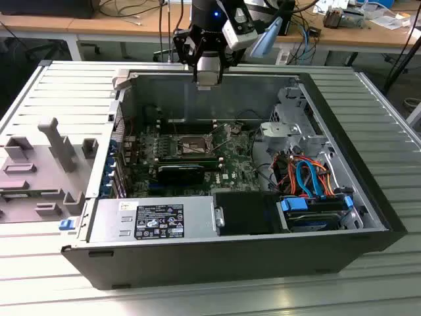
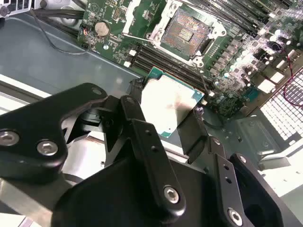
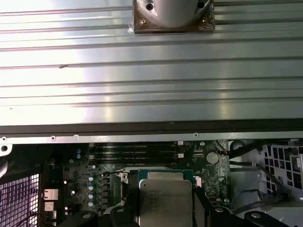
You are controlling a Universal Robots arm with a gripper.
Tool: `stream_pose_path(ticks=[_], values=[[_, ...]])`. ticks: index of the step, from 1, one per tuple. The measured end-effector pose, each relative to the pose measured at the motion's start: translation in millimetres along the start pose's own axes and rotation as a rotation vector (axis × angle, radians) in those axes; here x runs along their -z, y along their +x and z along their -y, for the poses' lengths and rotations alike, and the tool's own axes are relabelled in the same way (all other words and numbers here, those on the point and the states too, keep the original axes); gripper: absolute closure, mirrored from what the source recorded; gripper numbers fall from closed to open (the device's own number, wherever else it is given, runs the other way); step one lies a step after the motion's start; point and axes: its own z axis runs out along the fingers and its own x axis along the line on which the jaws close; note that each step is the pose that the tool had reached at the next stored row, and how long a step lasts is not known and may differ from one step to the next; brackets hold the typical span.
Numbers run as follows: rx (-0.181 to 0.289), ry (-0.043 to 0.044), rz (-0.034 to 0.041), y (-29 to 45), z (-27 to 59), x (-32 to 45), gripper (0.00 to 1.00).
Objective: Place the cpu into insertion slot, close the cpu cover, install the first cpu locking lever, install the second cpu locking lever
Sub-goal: 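Place the cpu into insertion slot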
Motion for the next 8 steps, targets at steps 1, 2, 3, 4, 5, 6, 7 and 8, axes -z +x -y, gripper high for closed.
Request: stream_pose_path(ticks=[1,2,3,4,5,6,7,8], values=[[0.0,0.0002,-0.0001,0.0,0.0,-0.1,0.45],[0.0,0.0001,0.0,0.0,0.0,-0.6,0.45],[0.0,0.0001,0.0,0.0,0.1,-1.0,0.45],[0.0,0.0001,0.0,0.0,0.1,-1.1,0.45],[0.0,0.0,0.0,0.0,0.1,-1.3,0.45],[0.0,0.0001,0.0,0.0,0.1,-1.5,0.45],[0.0,0.0001,0.0,0.0,0.1,-1.7,0.45],[0.0,0.0,0.0,-0.1,0.2,-2.2,0.45]])
